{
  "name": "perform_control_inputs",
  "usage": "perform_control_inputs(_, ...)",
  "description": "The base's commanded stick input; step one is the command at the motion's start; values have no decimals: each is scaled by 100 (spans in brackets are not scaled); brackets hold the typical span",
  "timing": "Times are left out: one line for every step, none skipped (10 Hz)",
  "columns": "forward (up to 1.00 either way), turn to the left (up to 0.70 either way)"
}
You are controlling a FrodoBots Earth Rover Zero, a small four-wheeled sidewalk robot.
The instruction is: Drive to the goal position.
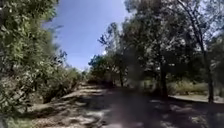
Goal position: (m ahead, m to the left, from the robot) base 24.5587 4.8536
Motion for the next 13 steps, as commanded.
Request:
perform_control_inputs(44, 2)
perform_control_inputs(44, 2)
perform_control_inputs(44, 2)
perform_control_inputs(44, 2)
perform_control_inputs(44, 2)
perform_control_inputs(44, 2)
perform_control_inputs(44, 2)
perform_control_inputs(44, 2)
perform_control_inputs(44, 2)
perform_control_inputs(44, 2)
perform_control_inputs(44, 2)
perform_control_inputs(44, 2)
perform_control_inputs(44, 4)
